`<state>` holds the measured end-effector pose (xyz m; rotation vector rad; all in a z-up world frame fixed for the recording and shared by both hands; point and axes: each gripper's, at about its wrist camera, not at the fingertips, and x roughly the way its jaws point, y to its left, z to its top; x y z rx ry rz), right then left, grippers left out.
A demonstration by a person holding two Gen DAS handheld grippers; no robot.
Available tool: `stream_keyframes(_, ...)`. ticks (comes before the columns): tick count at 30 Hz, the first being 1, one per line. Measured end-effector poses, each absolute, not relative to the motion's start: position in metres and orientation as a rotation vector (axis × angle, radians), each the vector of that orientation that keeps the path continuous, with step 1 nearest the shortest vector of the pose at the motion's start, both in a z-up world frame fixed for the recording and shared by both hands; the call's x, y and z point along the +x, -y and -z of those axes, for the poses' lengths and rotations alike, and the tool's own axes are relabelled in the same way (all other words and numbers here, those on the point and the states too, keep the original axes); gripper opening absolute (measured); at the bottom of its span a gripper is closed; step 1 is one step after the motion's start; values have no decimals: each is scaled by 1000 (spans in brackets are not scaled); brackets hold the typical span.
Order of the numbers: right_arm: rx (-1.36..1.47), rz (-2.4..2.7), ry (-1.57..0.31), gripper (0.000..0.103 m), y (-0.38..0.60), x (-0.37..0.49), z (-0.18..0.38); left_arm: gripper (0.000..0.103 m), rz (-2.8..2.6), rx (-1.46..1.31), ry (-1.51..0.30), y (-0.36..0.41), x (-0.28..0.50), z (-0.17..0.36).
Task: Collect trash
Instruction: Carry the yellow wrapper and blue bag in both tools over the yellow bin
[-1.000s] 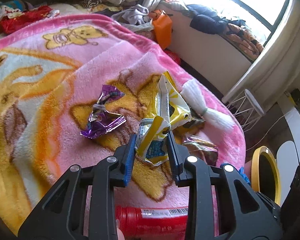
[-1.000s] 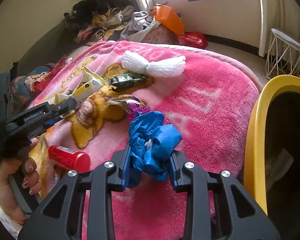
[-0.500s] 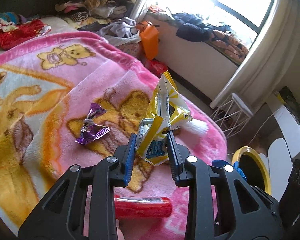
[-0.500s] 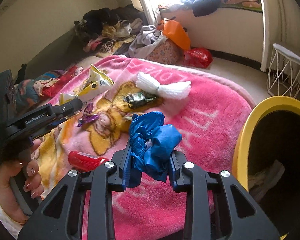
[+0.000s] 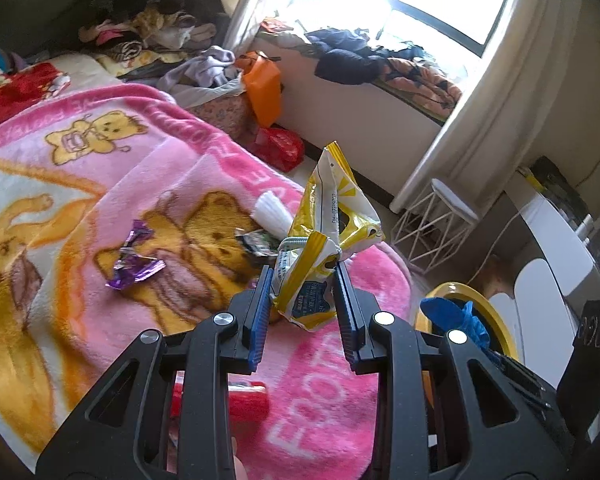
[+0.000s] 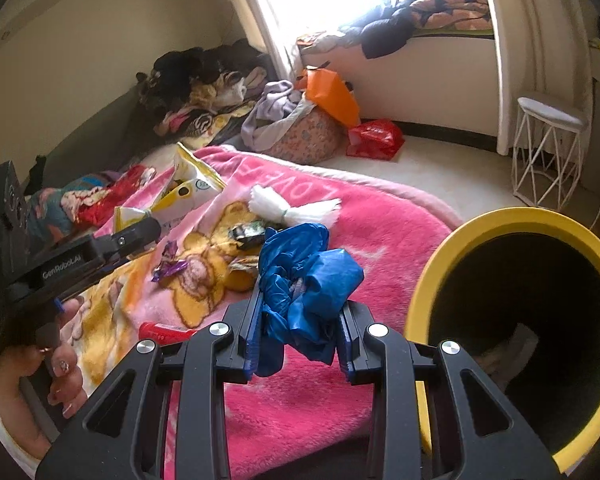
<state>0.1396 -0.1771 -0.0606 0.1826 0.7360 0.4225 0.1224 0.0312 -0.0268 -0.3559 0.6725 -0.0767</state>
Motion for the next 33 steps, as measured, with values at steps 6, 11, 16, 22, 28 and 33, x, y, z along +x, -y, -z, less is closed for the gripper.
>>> stream_keyframes(6, 223, -383, -717, 29, 200, 135, 56, 24, 112, -334, -670, -13, 123, 23)
stream_keyframes(11, 246, -354, -702, 29, 216, 134, 53, 24, 137, -316, -667, -1, 121, 20)
stream_keyframes(16, 265, -324, -687, 29, 229, 132, 51, 24, 158, -298, -664, 10, 120, 18)
stream_keyframes(22, 283, -296, -671, 29, 245, 131, 48, 24, 181, -278, -658, 20, 119, 15)
stream_keyframes(28, 298, -270, -657, 29, 259, 128, 47, 24, 200, -255, -649, 31, 116, 11)
stream_keyframes(33, 312, -253, -651, 29, 268, 127, 45, 24, 216, -238, -642, 39, 115, 8)
